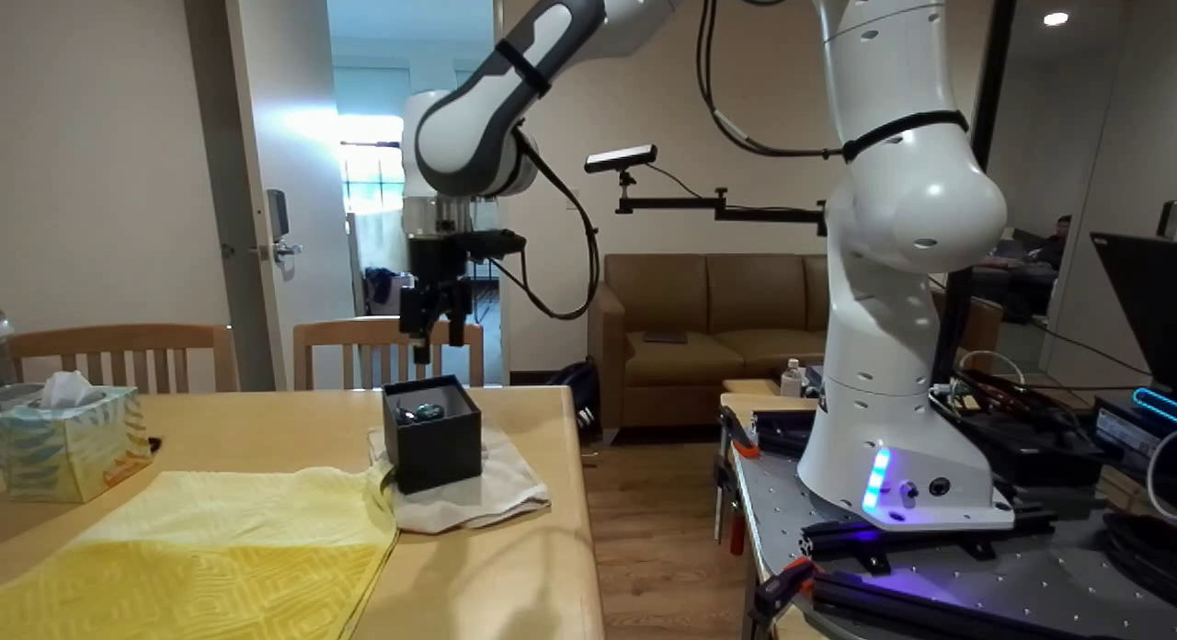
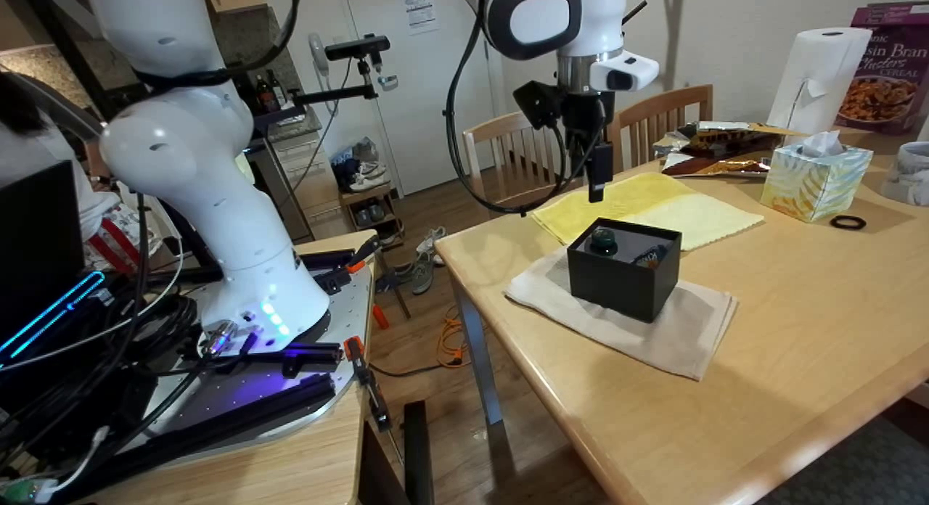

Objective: Pick up the bottle in the black box and place it on the table

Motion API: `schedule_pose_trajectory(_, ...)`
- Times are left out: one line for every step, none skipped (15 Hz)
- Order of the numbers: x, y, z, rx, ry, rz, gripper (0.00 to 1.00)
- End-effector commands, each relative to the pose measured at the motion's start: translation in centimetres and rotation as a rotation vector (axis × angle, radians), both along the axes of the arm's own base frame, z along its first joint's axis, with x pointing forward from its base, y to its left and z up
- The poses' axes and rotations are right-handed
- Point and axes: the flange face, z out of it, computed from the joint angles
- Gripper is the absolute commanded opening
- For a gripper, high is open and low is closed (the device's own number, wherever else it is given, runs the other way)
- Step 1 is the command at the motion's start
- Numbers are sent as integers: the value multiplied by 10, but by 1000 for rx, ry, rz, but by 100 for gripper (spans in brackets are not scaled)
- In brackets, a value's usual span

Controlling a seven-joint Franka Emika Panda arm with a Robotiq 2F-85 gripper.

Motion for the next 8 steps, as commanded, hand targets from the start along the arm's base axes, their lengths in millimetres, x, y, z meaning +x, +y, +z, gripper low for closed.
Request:
schedule_pose_trajectory(7,-10,-12,-9,-82,-42,100)
schedule_pose_trajectory(9,-9,-13,-7,-112,-34,100)
schedule_pose_trajectory(12,-6,-15,4,-129,-26,100)
schedule_pose_trajectory(15,-1,-19,9,-134,-18,100)
schedule_pose_trajectory(15,3,-25,18,-129,-10,100)
schedule_pose_trajectory(15,7,-33,30,-101,-9,100)
schedule_pose_trajectory(11,12,-37,54,-50,-7,100)
schedule_pose_trajectory(6,22,-35,104,3,17,100)
